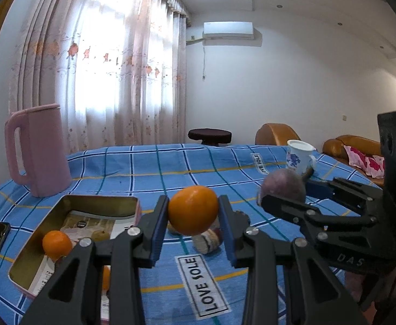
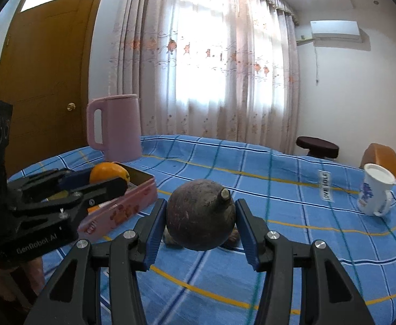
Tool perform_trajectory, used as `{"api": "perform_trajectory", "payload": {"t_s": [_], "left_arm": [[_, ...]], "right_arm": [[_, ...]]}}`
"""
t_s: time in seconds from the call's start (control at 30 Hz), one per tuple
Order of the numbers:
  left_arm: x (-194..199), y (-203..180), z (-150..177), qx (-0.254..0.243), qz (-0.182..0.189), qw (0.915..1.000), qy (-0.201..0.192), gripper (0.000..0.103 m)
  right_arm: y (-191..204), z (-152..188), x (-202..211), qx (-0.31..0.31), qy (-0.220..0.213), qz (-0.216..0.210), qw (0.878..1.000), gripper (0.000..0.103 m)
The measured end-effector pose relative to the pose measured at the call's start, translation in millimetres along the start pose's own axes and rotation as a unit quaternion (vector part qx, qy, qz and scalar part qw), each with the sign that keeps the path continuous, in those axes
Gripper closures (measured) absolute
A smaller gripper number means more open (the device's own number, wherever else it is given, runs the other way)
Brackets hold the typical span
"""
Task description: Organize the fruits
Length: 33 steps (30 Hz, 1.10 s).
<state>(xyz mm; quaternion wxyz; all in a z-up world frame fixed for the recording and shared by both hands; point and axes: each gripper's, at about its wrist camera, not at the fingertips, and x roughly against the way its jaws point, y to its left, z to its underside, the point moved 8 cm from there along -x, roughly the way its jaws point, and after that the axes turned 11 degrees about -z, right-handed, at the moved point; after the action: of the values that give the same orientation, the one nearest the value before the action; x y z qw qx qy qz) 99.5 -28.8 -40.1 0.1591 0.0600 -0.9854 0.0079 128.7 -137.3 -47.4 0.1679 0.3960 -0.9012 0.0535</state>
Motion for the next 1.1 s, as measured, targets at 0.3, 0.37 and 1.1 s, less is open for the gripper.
{"api": "perform_trajectory", "payload": {"t_s": [0.3, 0.37, 1.1], "left_arm": [[-19, 62, -6, 0.040, -0.027, 0.9984, 0.028, 0.065], [-24, 81, -7, 0.051, -0.041, 0.9973, 0.034, 0.065], [-75, 170, 12, 0.084, -0.079, 0.9847, 0.131, 0.065]], "right_arm": [[29, -18, -45, 0.001, 0.024, -0.047, 0.999, 0.051], [39, -22, -58, 0.002, 0.030, -0.059, 0.998, 0.051], [124, -6, -167, 0.041, 0.133, -0.133, 0.981, 0.050]]}}
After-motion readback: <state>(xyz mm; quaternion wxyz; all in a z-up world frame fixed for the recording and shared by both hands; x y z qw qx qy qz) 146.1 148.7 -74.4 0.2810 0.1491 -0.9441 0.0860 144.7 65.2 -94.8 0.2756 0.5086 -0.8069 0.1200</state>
